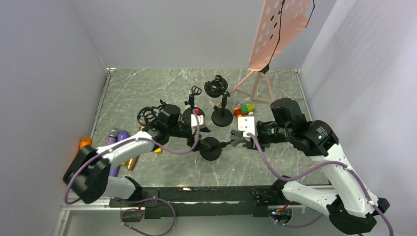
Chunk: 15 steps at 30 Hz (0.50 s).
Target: Remove the microphone from the stand
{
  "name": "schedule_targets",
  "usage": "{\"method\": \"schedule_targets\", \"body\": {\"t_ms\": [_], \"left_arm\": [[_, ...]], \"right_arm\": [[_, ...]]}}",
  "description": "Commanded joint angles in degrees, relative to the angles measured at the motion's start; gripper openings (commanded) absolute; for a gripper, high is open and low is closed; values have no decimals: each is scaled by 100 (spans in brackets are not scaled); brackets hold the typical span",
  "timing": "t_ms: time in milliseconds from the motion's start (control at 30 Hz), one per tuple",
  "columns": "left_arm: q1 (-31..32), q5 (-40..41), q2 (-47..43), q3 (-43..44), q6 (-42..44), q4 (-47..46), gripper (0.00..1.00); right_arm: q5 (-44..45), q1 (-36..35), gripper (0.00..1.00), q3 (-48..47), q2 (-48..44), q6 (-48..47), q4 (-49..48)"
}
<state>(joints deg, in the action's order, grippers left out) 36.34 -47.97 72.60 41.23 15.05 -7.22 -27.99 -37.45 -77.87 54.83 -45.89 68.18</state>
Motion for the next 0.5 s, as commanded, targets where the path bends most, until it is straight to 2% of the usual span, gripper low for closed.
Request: {"method": "schedule_targets", "body": {"t_ms": [0,200,333,467], "left_arm": [[329,-98,813,601,-246,-1596,78],[645,-591,1742,1409,-176,-1571,72],[790,-954,2044,1704,278,-1039,65],[789,-1092,1980,1772,770,-136,64]], "right_arm": [[372,56,0,287,-46,-52,-576],[424,272,0,439,-191,-69,-518],[434,313,0,387,-182,-65,-443],[496,334,0,369,-235,-82,-387]]}}
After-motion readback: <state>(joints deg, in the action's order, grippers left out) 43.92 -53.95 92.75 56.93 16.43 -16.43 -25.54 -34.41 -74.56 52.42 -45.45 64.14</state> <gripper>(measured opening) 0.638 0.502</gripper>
